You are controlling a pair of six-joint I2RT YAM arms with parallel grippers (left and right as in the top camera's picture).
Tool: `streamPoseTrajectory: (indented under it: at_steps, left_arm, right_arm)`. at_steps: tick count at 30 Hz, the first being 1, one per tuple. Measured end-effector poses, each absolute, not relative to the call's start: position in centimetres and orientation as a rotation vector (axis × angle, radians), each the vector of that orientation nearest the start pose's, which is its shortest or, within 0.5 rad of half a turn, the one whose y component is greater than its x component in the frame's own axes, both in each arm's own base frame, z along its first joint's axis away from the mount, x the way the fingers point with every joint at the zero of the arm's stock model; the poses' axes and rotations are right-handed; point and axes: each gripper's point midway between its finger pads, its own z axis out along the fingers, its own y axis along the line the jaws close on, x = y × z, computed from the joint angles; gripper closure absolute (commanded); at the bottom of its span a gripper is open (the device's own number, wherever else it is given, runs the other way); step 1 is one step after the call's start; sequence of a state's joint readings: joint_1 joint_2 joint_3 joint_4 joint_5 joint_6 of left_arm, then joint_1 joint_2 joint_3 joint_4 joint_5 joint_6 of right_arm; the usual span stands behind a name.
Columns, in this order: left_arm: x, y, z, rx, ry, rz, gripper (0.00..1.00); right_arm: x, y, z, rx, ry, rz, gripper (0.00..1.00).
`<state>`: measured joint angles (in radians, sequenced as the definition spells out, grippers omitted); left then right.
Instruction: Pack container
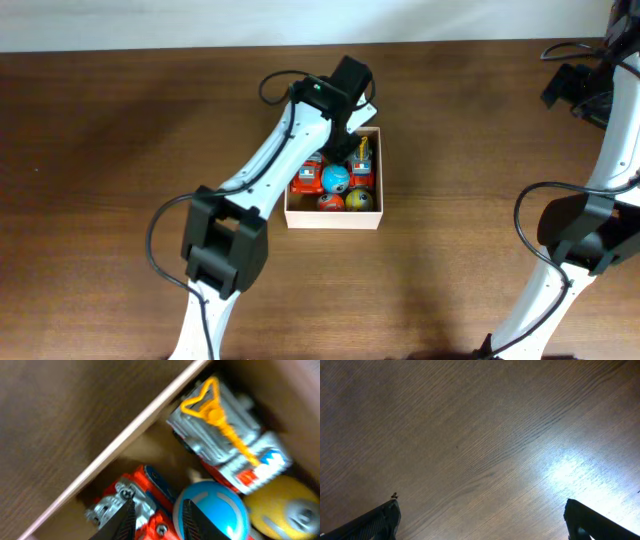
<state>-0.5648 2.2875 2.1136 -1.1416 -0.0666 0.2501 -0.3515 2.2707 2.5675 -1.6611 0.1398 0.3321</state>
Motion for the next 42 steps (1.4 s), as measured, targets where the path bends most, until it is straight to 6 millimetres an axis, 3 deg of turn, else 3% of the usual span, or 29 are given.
streamPoseTrajectory:
  at_steps: [7, 20, 36, 42]
  left_arm:
    - [43.3, -25.5, 7.0, 1.147, 2.695, 0.093, 0.73]
    - [41.5, -24.1, 6.6, 1.189, 2.777, 0.140, 0.74]
    - [43.0, -25.3, 6.9, 1.159, 2.703, 0.121, 0.74]
    - [42.6, -25.0, 6.8, 1.169, 2.722, 0.126, 0.74]
  right_arm:
    - [42.1, -18.0, 20.5, 1.003, 2.753, -0.208, 0.01]
    - [42.1, -18.0, 20.5, 1.003, 2.752, -0.209, 0.01]
    - [42.1, -18.0, 20.5, 1.003, 2.752, -0.209, 0.01]
    - [42.1, -18.0, 20.5, 1.003, 2.753, -0.209, 0.01]
